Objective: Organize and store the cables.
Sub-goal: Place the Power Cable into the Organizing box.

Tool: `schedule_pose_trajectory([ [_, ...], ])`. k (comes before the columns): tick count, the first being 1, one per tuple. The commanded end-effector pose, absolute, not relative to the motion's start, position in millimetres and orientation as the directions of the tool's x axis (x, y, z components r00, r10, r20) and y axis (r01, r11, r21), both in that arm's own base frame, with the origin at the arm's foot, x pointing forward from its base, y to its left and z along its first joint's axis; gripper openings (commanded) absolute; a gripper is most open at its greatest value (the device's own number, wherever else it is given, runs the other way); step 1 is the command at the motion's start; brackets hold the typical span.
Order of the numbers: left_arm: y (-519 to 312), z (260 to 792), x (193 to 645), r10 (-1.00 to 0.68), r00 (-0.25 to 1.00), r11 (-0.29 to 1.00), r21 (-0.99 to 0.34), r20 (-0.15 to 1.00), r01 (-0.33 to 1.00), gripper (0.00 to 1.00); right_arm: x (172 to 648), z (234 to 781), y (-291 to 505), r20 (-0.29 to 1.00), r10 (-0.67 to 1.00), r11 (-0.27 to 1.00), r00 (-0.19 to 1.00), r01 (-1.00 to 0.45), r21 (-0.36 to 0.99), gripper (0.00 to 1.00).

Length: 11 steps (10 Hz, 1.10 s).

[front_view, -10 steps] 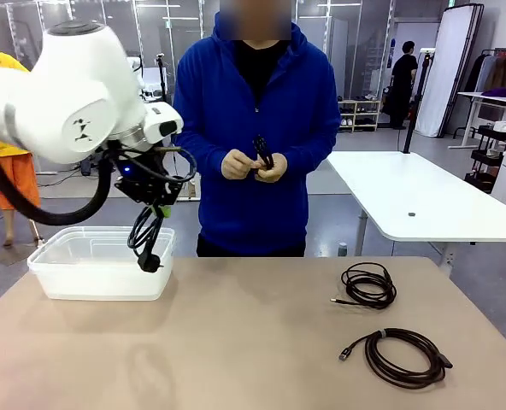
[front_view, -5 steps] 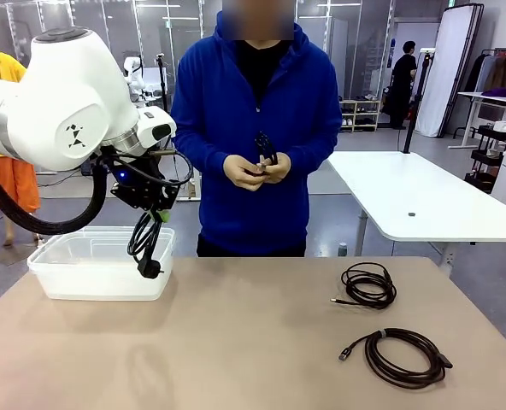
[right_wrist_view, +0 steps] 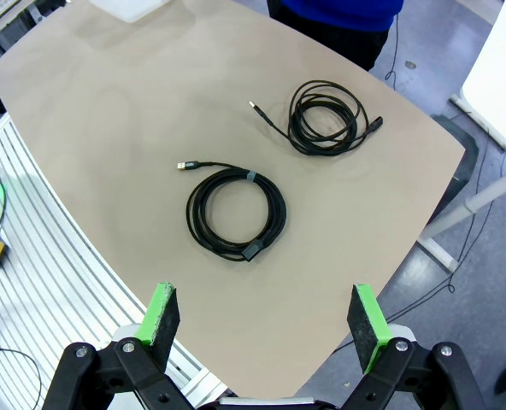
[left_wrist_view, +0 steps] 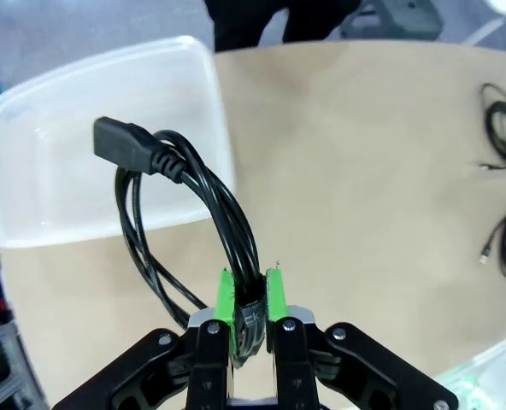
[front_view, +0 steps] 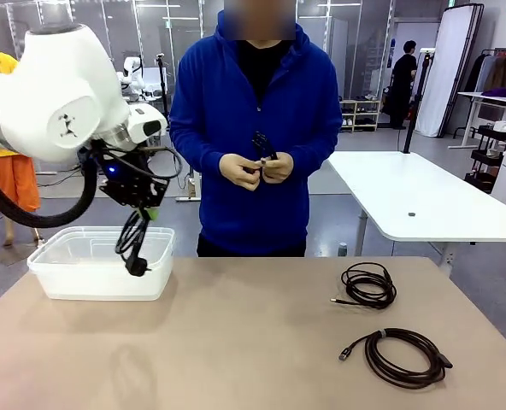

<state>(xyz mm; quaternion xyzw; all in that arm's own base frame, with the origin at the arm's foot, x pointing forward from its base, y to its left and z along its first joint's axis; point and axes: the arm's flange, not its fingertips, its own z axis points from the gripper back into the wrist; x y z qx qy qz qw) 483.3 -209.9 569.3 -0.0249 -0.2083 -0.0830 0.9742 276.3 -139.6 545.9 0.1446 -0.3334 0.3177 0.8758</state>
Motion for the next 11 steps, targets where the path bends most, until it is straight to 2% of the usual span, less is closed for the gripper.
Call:
schedule_pose_trajectory([
  [1,-174,595,505,-0.199,0.919,0.978,0.008,0.34,0.209,0.17,275,544,-140,0.677,0.471,0.745,0.565,-0.666,0.037,1.0],
  [5,-108,600,565,-0.083,0.916,0.996,0.048,0.393,0.07,0.17,275,544,-140,0.677,0.471,0.745,0.565,-0.666,0.037,1.0],
  [7,-82,580,599,0.002,0.936,0.998,0.062,0.353,-0.026,0.17,275,544,-140,0.677,0.471,0.745,0.565,-0.666,0.037,1.0],
  [9,-70,567,615,0.043,0.951,0.997,0.042,0.307,-0.059,0.17,275,544,-140,0.677,0.471,0.745,0.565,-0.666,0.037,1.0],
  [11,-67,539,642,0.042,0.954,0.993,0.096,0.297,-0.073,0.17,275,544,-140,0.677,0.471,0.745,0.565,-0.666,0.037,1.0],
])
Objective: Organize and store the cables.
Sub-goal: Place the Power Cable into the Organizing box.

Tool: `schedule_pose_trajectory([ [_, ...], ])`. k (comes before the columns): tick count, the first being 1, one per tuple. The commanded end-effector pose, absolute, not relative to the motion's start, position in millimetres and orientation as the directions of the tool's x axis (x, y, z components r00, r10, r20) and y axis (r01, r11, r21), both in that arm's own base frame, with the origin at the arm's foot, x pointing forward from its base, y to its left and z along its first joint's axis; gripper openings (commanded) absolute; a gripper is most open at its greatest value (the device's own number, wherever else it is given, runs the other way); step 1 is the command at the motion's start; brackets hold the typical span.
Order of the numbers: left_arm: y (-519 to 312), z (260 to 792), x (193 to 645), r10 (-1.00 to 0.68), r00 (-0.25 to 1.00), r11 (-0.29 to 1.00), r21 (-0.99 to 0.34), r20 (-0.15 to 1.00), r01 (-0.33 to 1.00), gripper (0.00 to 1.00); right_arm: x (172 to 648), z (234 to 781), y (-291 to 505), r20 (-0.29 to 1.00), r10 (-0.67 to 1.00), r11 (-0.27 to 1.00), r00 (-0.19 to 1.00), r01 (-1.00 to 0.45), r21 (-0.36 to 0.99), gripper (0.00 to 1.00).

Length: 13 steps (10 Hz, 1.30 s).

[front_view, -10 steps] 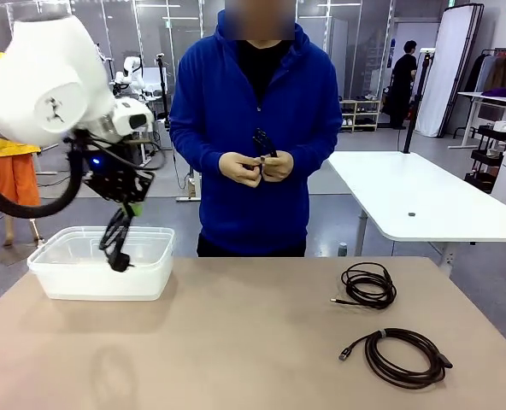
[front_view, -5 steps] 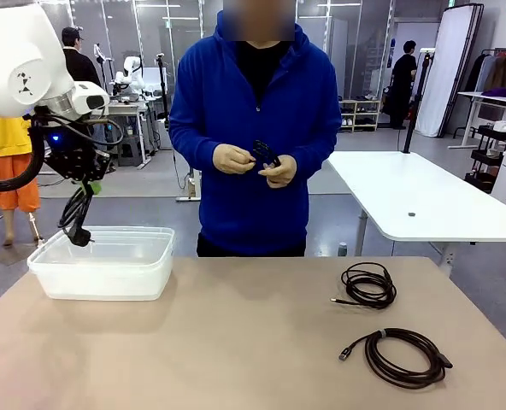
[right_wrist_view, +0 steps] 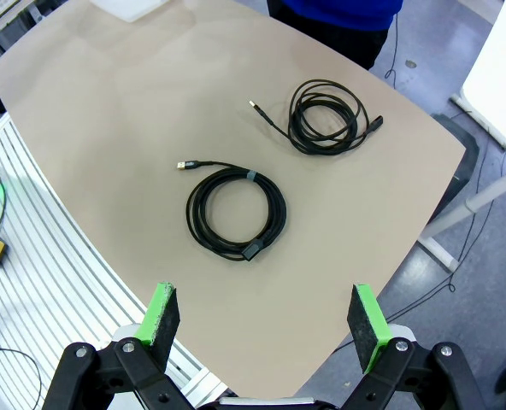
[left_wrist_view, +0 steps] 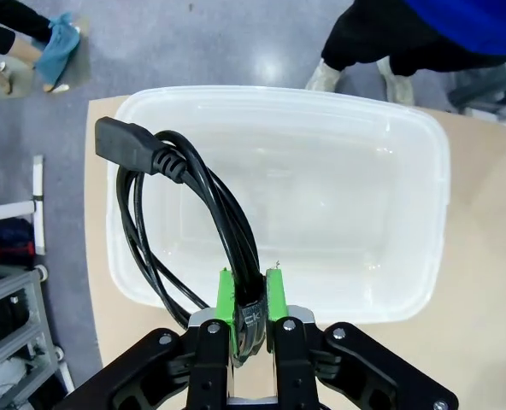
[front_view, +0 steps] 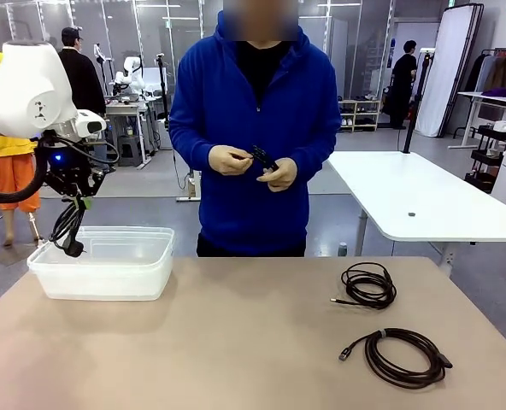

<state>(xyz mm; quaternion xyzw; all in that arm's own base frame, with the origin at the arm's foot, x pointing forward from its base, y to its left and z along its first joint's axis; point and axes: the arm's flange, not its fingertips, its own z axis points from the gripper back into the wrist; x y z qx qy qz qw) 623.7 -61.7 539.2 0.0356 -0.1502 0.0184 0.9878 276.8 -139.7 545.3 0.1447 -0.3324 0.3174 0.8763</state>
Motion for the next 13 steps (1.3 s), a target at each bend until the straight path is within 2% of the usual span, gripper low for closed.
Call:
schedule_pose_trajectory([
  [1,-67,529,644,0.059,0.962,0.988,0.122,0.266,-0.095,0.17,275,544,-140,0.677,0.471,0.745,0.565,-0.666,0.037,1.0],
  [3,-74,487,659,0.081,0.97,0.978,0.169,0.228,-0.121,0.17,275,544,-140,0.677,0.471,0.745,0.565,-0.666,0.037,1.0],
  [5,-80,458,670,0.13,0.965,0.977,0.134,0.229,-0.164,0.17,275,544,-140,0.677,0.471,0.745,0.565,-0.666,0.037,1.0],
  [9,-83,437,671,0.151,0.969,0.976,0.124,0.197,-0.177,0.17,275,544,-140,0.677,0.471,0.745,0.565,-0.666,0.037,1.0],
  [10,-81,439,669,0.144,0.97,0.979,0.113,0.198,-0.169,0.33,275,544,-140,0.677,0.471,0.745,0.565,-0.666,0.037,1.0],
  [12,-82,437,673,0.164,0.966,0.978,0.097,0.199,-0.186,0.35,275,544,-140,0.677,0.471,0.745,0.565,-0.666,0.037,1.0],
  [13,-83,438,674,0.172,0.964,0.978,0.079,0.202,-0.191,0.53,275,544,-140,0.677,0.471,0.745,0.565,-0.666,0.037,1.0],
])
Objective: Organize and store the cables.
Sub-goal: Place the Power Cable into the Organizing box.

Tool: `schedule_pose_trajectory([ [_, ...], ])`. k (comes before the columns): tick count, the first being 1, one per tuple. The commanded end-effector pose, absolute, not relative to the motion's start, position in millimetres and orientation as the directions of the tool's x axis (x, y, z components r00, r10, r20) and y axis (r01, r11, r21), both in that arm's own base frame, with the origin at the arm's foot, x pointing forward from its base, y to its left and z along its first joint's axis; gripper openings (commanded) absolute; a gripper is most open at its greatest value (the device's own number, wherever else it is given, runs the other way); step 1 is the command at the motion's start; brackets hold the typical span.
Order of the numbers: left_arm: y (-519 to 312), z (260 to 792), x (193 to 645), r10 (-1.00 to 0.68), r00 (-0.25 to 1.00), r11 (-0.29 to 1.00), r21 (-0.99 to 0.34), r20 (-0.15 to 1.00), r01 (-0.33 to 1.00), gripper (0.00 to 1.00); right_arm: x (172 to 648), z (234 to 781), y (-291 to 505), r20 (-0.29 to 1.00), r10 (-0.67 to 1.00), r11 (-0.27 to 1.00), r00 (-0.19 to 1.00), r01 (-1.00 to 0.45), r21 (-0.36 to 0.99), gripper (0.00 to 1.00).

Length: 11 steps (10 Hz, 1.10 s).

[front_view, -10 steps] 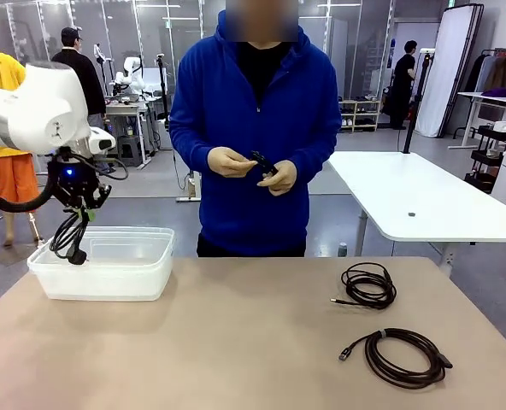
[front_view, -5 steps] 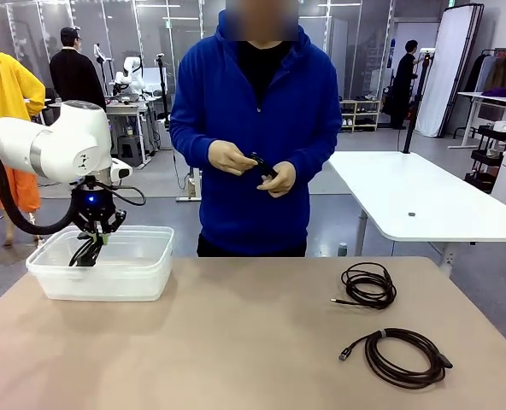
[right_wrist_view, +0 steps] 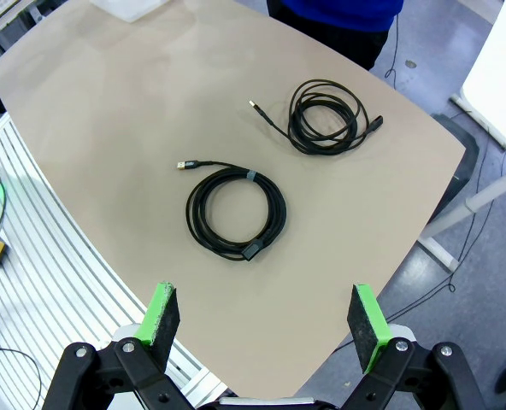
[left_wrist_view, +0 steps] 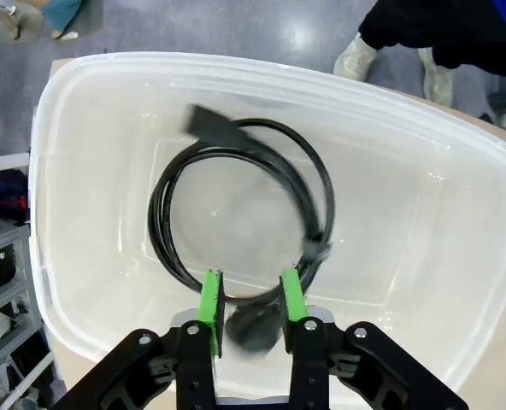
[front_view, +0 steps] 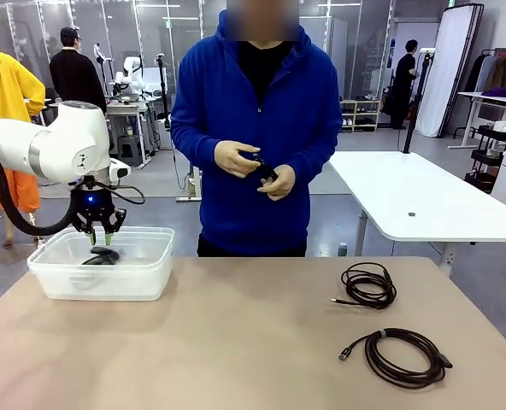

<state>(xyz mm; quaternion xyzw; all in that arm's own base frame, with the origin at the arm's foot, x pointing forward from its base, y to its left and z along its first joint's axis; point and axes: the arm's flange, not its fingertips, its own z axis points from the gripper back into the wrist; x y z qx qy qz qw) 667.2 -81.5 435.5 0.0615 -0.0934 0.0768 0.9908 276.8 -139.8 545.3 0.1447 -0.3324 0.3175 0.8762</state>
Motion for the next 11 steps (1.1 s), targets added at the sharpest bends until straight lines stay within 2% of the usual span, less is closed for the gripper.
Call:
schedule_pose_trajectory([
  [1,-82.1,440.8,673.3,0.176,0.962,0.978,0.07,0.207,-0.194,0.51,275.2,543.7,-140.3,0.677,0.471,0.745,0.565,-0.666,0.037,1.0],
  [2,-81.1,442.4,672.9,0.176,0.963,0.98,0.059,0.204,-0.191,0.69,275.2,543.7,-140.3,0.677,0.471,0.745,0.565,-0.666,0.037,1.0],
  [3,-79.4,444.2,672.0,0.18,0.962,0.98,0.052,0.207,-0.194,0.67,275.2,543.7,-140.3,0.677,0.471,0.745,0.565,-0.666,0.037,1.0],
  [4,-77.9,445.6,671.5,0.181,0.962,0.98,0.043,0.204,-0.194,0.85,275.2,543.7,-140.3,0.677,0.471,0.745,0.565,-0.666,0.037,1.0],
  [5,-75.7,446.6,670.4,0.184,0.962,0.98,0.043,0.202,-0.196,0.83,275.2,543.7,-140.3,0.677,0.471,0.745,0.565,-0.666,0.037,1.0],
  [6,-74.4,448.0,669.5,0.193,0.962,0.979,0.029,0.191,-0.203,1.0,275.2,543.7,-140.3,0.677,0.471,0.745,0.565,-0.666,0.037,1.0],
  [11,-78.3,444.7,670.0,0.181,0.963,0.979,0.054,0.197,-0.195,0.99,275.2,543.7,-140.3,0.677,0.471,0.745,0.565,-0.666,0.037,1.0],
])
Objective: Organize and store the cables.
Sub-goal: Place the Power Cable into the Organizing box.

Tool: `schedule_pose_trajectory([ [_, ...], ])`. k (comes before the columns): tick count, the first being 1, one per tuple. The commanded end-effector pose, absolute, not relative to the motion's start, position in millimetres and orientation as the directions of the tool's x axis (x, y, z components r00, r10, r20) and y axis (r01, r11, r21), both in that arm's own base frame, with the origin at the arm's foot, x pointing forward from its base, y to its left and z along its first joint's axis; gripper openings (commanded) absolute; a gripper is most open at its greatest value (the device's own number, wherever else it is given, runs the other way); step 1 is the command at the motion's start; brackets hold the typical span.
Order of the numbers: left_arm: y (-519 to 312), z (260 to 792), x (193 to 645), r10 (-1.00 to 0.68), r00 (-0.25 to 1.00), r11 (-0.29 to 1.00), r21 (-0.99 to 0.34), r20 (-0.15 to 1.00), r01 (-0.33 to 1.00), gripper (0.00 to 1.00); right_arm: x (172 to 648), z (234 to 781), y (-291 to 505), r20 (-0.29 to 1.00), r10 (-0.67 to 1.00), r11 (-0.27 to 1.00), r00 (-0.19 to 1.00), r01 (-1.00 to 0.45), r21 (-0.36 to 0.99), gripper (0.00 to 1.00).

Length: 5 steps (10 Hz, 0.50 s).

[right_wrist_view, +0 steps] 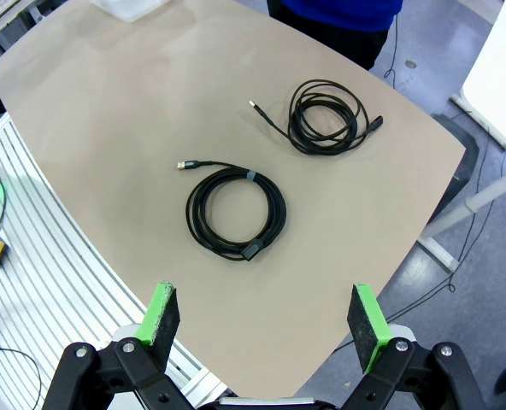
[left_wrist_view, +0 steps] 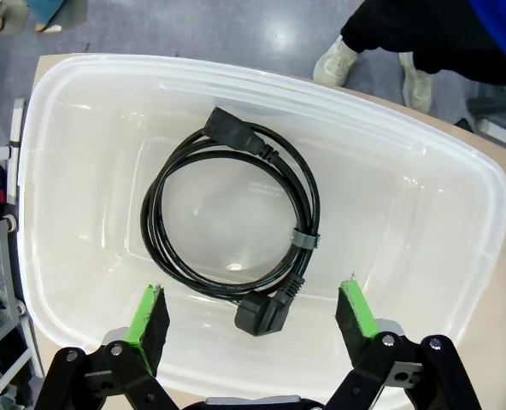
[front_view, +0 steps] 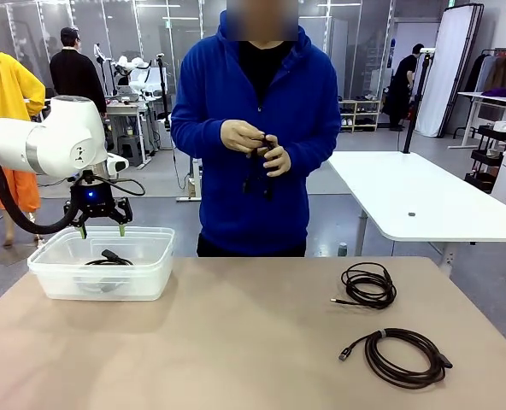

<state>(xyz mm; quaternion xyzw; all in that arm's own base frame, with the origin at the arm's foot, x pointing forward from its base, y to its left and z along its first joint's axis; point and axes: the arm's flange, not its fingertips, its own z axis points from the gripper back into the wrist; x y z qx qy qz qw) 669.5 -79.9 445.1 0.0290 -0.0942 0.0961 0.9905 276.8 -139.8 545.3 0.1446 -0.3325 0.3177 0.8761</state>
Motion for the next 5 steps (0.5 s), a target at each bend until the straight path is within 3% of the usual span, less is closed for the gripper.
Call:
schedule_pose_trajectory([
  [1,-78.3,444.7,670.0,0.181,0.963,0.979,0.054,0.197,-0.195,0.99,275.2,543.7,-140.3,0.677,0.471,0.745,0.565,-0.666,0.037,1.0],
  [5,-78.3,444.7,670.0,0.181,0.963,0.979,0.054,0.197,-0.195,0.99,275.2,543.7,-140.3,0.677,0.471,0.745,0.565,-0.666,0.037,1.0],
])
